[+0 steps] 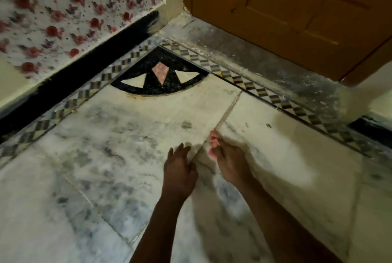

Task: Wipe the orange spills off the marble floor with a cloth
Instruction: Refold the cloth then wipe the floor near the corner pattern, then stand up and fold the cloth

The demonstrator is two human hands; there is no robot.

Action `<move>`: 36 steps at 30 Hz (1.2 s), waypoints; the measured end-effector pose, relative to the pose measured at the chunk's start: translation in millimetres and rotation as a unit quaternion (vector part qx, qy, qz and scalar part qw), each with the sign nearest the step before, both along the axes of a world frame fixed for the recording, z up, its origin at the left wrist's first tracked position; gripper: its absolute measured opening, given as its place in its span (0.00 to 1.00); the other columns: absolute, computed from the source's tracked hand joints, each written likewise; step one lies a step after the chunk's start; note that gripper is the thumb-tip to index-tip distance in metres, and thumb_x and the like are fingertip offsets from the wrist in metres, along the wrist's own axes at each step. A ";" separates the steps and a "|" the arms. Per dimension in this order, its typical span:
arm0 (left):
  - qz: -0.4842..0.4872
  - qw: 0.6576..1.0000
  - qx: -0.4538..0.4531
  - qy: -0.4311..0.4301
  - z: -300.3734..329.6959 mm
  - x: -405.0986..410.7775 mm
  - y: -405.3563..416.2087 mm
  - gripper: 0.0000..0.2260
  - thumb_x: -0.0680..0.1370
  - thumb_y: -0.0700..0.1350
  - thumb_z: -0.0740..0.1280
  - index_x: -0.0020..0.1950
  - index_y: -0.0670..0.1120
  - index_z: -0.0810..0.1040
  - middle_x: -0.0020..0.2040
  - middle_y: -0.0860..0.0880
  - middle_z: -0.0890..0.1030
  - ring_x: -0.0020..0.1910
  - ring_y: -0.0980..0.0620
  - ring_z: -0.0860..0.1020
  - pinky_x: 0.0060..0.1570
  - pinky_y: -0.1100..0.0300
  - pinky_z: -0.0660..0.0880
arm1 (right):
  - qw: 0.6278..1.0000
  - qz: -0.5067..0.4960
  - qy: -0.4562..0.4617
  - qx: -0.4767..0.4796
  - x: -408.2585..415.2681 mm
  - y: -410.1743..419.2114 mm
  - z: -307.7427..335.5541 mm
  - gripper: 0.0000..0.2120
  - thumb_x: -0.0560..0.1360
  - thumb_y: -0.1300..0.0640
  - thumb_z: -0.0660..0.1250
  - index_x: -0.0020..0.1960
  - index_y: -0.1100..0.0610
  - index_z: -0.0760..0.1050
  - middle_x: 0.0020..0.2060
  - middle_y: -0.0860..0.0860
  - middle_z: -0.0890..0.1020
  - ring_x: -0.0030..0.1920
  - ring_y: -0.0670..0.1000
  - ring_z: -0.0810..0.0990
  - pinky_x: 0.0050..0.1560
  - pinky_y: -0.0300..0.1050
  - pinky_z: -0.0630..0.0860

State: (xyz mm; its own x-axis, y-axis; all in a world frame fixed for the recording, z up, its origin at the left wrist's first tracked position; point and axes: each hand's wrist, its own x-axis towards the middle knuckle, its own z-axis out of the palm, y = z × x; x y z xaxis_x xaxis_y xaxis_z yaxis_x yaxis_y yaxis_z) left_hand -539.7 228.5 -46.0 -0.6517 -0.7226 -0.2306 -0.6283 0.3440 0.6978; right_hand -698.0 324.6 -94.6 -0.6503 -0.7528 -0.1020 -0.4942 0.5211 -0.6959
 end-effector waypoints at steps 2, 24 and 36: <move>0.031 0.997 0.069 -0.023 61.4 15.3 2.4 0.23 0.81 0.48 0.62 0.75 0.43 0.75 0.76 0.42 0.75 0.80 0.40 0.68 0.77 0.55 0.61 | 0.990 -0.054 -0.128 -0.031 22.6 7.6 56.7 0.26 0.81 0.38 0.54 0.69 0.48 0.81 0.55 0.48 0.88 0.49 0.35 0.83 0.53 0.30 0.77; 0.127 0.973 0.059 0.183 861.6 148.5 99.7 0.22 0.81 0.36 0.70 0.73 0.53 0.77 0.62 0.55 0.83 0.55 0.61 0.82 0.48 0.70 0.77 | 0.885 -0.012 -0.443 -0.142 165.6 69.3 902.1 0.16 0.87 0.50 0.57 0.70 0.45 0.79 0.67 0.50 0.83 0.69 0.53 0.81 0.72 0.67 0.74; 0.052 0.954 -0.064 0.287 991.2 133.4 155.9 0.14 0.79 0.35 0.72 0.59 0.51 0.84 0.59 0.53 0.81 0.54 0.56 0.82 0.44 0.69 0.76 | 0.866 0.008 -0.445 -0.228 181.5 135.3 1032.4 0.38 0.79 0.31 0.64 0.80 0.54 0.68 0.72 0.48 0.79 0.74 0.53 0.76 0.76 0.67 0.69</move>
State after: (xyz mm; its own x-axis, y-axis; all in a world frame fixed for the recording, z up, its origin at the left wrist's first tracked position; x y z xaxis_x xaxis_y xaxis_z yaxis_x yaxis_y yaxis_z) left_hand -406.2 384.3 945.1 -0.5673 -0.7889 0.2365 -0.1909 0.4053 0.8940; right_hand -516.6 459.9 937.8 -0.4562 -0.8549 -0.2469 0.3395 0.0893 -0.9363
